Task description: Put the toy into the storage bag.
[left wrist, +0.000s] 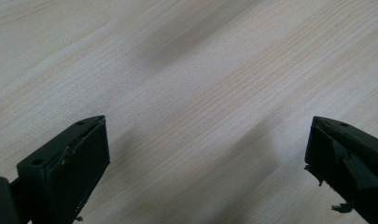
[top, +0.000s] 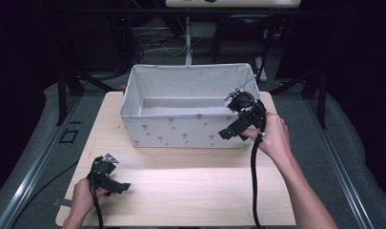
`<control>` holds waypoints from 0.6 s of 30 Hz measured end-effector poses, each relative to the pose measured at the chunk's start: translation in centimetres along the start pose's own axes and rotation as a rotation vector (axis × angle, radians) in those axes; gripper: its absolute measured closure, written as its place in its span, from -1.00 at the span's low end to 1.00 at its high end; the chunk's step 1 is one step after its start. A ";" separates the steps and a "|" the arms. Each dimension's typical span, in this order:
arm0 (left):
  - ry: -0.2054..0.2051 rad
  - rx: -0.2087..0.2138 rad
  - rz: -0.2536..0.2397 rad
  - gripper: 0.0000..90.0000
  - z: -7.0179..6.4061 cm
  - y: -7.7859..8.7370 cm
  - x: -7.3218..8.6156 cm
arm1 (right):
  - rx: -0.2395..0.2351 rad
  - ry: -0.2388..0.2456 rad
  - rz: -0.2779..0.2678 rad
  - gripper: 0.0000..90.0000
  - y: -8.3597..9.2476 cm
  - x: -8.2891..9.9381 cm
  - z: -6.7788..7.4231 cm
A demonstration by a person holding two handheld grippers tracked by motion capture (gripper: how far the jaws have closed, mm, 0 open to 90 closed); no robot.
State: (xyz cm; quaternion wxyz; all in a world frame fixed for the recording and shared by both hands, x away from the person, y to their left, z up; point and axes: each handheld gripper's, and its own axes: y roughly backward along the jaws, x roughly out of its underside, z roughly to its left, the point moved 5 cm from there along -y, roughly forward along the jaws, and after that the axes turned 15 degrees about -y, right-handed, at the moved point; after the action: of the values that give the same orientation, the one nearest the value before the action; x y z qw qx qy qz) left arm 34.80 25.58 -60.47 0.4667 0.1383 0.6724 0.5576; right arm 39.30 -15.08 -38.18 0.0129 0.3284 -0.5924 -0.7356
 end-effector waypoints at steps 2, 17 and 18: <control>-0.001 0.000 0.001 -1.00 0.0 0.0 0.0 | -0.004 0.001 0.004 -1.00 -0.5 0.6 0.1; -0.005 -0.002 0.005 -1.00 -0.1 -0.1 0.0 | -0.013 0.020 0.066 -1.00 -5.9 6.4 0.4; -0.006 -0.003 0.006 -1.00 -0.1 0.0 0.0 | -0.021 0.018 0.073 -1.00 -6.4 6.9 0.5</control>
State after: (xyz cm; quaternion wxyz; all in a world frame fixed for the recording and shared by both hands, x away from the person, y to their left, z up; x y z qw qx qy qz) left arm 34.74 25.49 -60.51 0.4675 0.1412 0.6696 0.5596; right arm 36.01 -15.59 -47.01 0.0486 0.3132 -0.5959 -0.7379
